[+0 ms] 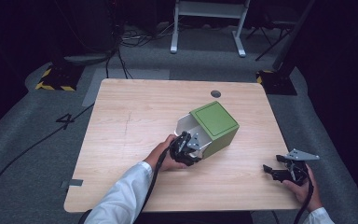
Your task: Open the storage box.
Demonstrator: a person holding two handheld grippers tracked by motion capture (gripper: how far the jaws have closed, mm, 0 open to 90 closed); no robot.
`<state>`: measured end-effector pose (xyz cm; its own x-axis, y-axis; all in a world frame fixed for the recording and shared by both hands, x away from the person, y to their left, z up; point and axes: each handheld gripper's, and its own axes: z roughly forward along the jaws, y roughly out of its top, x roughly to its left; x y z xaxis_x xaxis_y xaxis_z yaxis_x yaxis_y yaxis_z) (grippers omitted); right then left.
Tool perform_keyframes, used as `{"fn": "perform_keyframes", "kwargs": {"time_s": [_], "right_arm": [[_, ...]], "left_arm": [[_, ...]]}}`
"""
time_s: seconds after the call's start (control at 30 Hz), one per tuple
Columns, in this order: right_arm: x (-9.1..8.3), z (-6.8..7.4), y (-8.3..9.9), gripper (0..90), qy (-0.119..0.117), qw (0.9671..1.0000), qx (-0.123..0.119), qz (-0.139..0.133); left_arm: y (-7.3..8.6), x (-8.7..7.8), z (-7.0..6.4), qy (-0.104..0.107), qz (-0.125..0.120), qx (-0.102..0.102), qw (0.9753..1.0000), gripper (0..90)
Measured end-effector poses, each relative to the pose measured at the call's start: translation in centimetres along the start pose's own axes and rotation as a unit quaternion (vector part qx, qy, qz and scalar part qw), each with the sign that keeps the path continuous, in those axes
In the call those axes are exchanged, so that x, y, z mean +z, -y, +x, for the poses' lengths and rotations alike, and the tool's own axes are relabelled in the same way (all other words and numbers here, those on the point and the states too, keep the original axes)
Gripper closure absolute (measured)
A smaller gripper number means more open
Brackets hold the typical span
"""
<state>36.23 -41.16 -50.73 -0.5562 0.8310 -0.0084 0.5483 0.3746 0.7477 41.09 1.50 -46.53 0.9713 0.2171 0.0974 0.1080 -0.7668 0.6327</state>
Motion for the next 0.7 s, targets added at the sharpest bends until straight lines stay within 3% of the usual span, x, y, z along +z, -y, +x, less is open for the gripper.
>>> {"fn": "perform_keyframes", "kwargs": {"time_s": [0.27,0.7], "right_arm": [[0.0,0.0,0.0,18.3,0.0,1.0,0.0,0.0],[0.0,0.0,0.0,18.4,0.0,1.0,0.0,-0.001]], "left_arm": [[1.3,-0.8,-0.8,0.008,0.01,0.003,0.9999,62.5],[2.8,-1.9,-1.9,0.011,-0.008,0.001,0.9999,64.7]]}}
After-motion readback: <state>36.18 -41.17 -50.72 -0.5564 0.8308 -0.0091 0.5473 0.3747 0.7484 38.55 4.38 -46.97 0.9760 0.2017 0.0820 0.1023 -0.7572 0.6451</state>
